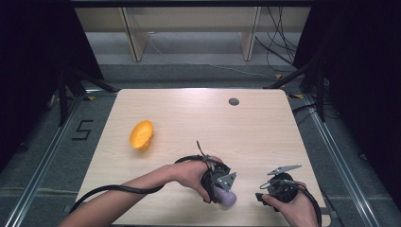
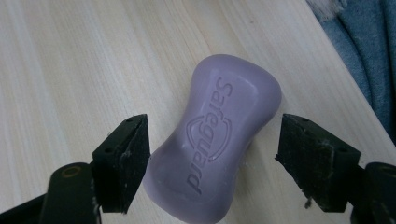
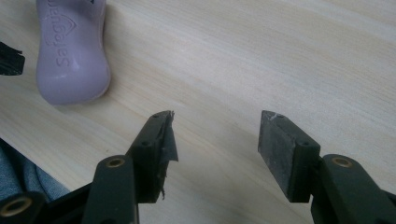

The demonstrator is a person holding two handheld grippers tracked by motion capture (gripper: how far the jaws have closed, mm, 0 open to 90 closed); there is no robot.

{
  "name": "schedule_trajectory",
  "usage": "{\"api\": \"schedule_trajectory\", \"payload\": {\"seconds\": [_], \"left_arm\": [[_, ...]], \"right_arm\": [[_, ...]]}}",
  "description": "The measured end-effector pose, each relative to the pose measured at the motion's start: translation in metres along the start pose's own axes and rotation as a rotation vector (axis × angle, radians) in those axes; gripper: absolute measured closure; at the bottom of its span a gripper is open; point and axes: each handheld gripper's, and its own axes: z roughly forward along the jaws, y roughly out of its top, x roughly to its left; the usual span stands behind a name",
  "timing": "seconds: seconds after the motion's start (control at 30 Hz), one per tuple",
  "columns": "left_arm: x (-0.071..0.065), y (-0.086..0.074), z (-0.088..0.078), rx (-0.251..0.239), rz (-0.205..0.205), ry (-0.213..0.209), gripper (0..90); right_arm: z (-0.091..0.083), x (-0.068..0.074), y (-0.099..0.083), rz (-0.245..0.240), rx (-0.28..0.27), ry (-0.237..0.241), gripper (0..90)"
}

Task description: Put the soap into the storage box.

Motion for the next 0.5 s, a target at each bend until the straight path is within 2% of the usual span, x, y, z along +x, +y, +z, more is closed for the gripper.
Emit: {"api": "schedule_trajectory", "payload": {"seconds": [0.03, 0.43, 0.5], "left_arm": [[0.0002, 0.0006, 0.0008, 0.000, 0.001, -0.007, 24.6], [0.0027, 0.0008, 0.0097, 0.021, 0.006, -0.039, 25.2], [0.0042, 0.0000, 0.0102, 0.027, 0.007, -0.040, 25.6]], "right_arm": [[0.0022, -0.0014, 0.0000, -0.014, -0.017, -0.006, 45.3], [-0.0011, -0.0008, -0.0007, 0.003, -0.002, 0.008, 45.5], [-0.0002, -0.0019, -0.0005, -0.016, -0.010, 0.007, 45.6]]}}
